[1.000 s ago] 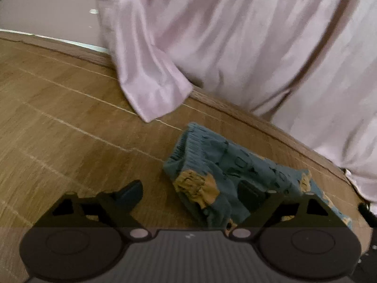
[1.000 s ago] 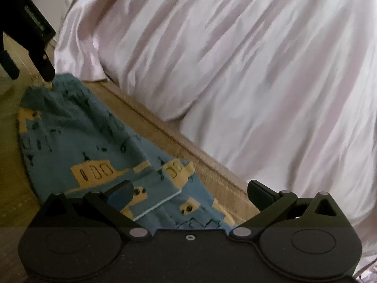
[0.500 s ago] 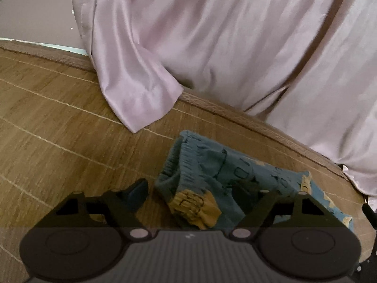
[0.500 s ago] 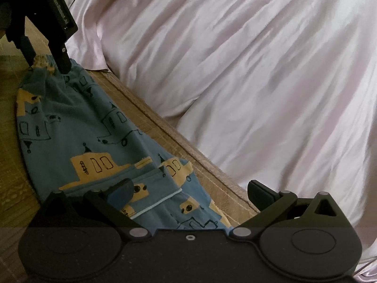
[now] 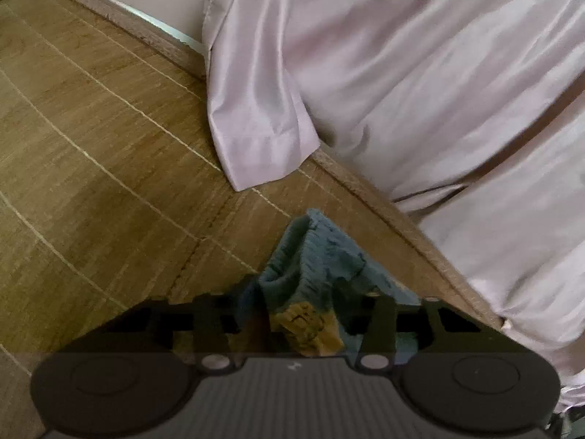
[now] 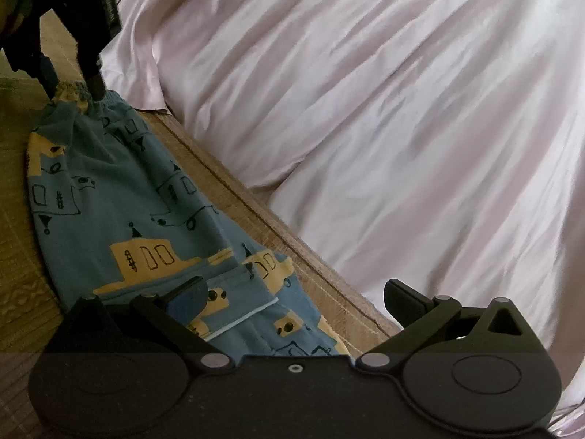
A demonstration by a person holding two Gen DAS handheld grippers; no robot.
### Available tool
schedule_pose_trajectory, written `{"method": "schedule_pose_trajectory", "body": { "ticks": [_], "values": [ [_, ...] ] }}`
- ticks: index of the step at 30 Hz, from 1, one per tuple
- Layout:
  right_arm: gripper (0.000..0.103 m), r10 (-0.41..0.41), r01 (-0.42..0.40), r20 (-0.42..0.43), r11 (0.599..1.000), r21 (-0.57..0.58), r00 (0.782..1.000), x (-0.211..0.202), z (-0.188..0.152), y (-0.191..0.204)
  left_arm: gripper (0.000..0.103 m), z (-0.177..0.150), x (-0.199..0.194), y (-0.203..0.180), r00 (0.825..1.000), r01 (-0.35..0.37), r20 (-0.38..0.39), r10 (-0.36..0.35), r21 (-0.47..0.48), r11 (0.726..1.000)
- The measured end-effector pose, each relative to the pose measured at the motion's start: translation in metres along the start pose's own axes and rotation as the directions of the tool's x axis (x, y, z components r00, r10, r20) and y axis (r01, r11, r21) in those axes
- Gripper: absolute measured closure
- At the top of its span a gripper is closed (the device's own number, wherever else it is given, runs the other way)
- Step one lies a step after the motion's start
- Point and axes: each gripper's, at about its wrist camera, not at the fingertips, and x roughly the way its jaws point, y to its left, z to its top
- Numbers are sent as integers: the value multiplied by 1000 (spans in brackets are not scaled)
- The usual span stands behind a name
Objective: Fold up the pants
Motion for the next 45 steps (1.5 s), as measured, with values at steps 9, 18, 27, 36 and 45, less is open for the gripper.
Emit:
{"method": "schedule_pose_trajectory", "body": {
  "ticks": [9, 18, 27, 36, 45],
  "values": [
    [1, 14, -14, -8, 1000, 9, 1000, 1, -1, 1, 88, 0, -2, -24, 994, -111, 29, 109, 98, 989],
    [1, 55, -53, -40, 997, 48, 998, 7, -1, -4, 89, -20, -17, -81, 978, -201, 152, 146, 461, 864],
    [1, 50, -48, -40, 998, 45, 998, 6, -1, -3, 89, -47, -19, -106, 967, -239, 225, 122, 620, 747],
    [1, 71, -68, -48, 995, 68, 996, 8, -1, -7, 89, -40, -30, -116, 979, -170, 196, 59, 615, 770],
    [1, 96, -93, -14, 985, 148, 995, 2, -4, -56, 89, -47, -52, -156, 984, -89, 173, -35, 661, 745]
  ]
}}
